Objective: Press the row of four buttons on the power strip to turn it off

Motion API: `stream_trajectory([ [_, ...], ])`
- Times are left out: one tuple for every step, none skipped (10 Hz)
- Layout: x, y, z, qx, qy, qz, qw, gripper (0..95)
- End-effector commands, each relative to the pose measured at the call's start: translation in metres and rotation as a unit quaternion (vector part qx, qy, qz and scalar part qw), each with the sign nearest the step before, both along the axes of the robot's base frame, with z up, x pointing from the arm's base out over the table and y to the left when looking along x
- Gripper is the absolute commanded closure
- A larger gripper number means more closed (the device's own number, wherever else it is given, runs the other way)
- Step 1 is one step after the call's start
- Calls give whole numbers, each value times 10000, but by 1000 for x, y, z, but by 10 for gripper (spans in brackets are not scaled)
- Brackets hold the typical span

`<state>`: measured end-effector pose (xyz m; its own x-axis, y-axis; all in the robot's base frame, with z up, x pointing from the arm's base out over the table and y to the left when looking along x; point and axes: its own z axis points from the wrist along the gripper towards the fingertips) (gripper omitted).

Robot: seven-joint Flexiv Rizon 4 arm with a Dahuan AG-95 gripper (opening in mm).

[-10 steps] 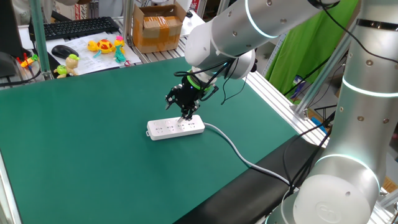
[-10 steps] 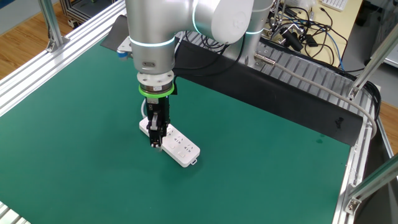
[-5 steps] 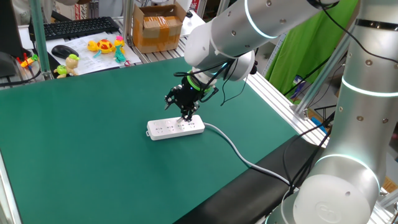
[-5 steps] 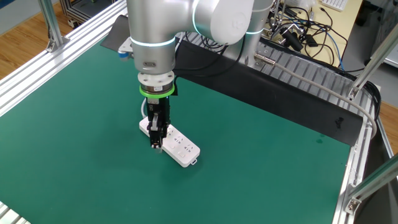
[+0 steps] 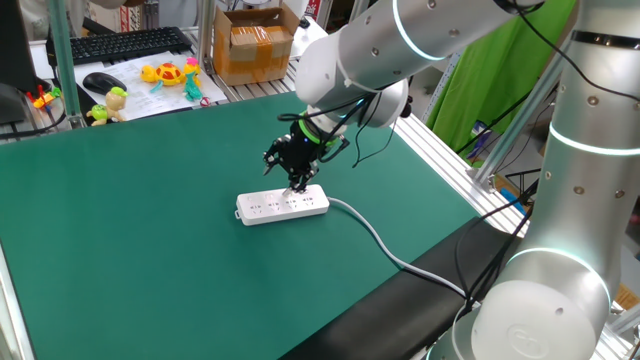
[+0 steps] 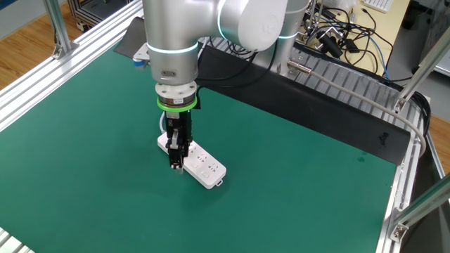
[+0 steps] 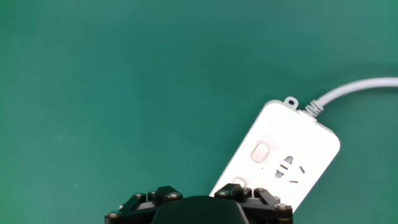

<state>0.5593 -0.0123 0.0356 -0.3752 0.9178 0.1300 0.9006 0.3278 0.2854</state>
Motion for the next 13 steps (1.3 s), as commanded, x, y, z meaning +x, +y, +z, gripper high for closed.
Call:
stream_trajectory([
  [2,0,-1,-6,20,-28,10000,380],
  [2,0,0,-42,27,-34,10000,380],
  [2,4,3,-37,71,-29,10000,380],
  [2,16,10,-98,105,-148,9998,380],
  [2,30,16,-214,134,-198,9995,380],
  [2,33,18,-207,141,-230,9994,380],
  [3,32,19,-199,138,-185,9995,380],
  [4,32,19,-166,137,-194,9996,380],
  [4,32,20,-175,132,-152,9996,380],
  [5,32,20,-167,131,-145,9997,380],
  [5,31,19,-126,131,-146,9997,380],
  [5,29,18,-60,128,-155,9998,380],
  [5,29,18,-28,128,-160,9998,380],
])
